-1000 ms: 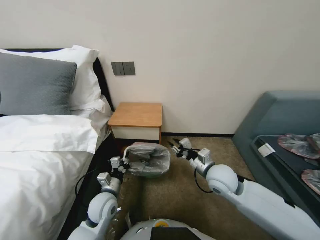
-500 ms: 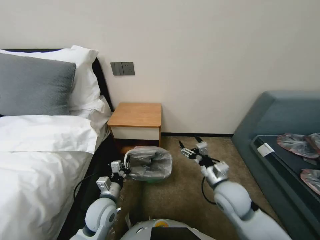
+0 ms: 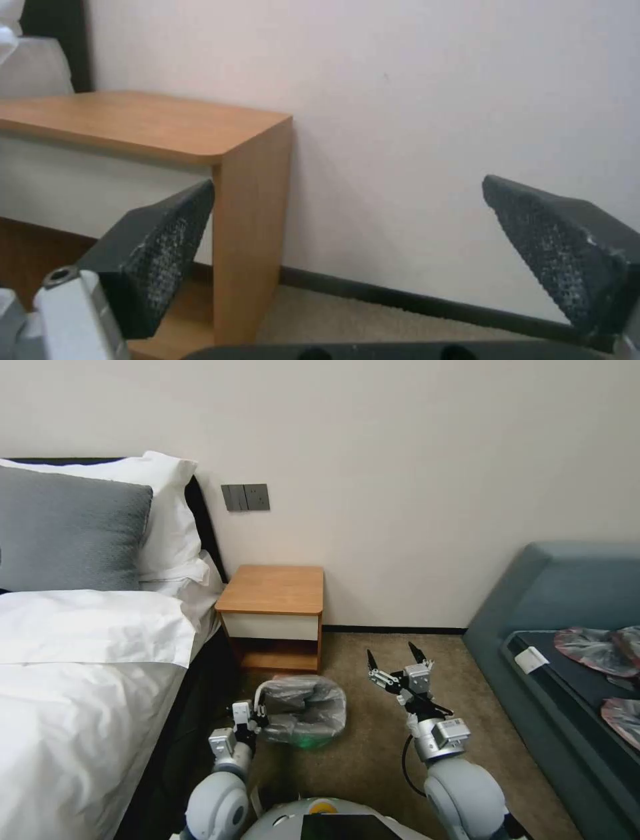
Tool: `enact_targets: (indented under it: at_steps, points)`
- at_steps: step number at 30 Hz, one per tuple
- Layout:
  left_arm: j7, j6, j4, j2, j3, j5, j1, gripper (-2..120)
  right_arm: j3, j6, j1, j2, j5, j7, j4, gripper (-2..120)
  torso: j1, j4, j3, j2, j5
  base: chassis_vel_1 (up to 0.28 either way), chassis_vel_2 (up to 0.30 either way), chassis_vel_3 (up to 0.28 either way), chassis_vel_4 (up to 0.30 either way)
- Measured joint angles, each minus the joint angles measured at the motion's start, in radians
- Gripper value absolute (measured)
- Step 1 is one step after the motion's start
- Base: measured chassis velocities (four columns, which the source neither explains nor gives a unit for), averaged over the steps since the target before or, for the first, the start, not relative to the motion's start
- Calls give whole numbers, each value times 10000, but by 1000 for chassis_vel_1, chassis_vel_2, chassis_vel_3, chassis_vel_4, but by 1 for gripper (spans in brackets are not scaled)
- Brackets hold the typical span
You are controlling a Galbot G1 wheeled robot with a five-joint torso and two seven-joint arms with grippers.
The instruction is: Pick up the garbage bag from the table and place it over the trash can.
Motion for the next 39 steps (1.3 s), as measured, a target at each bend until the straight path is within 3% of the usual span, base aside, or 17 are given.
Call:
enact_targets:
  at_steps: [18, 28, 39]
  points:
    - [-477, 28, 1020, -235, 911, 68, -687, 5, -80, 63, -177, 296, -154, 19, 68, 100, 0, 1, 1, 0, 2, 0, 0, 0, 0]
    - [-490, 178, 1181, -305, 1007, 206, -768, 4, -104, 92, -210, 306, -161, 66, 48, 100, 0, 0, 1, -1, 1, 0, 0, 0, 0]
    - [-303, 184, 1275, -308, 929, 391, -1040, 41, -140, 96, -264, 243, -116, 94, 21, 100, 0, -1, 1, -1, 1, 0, 0, 0, 0]
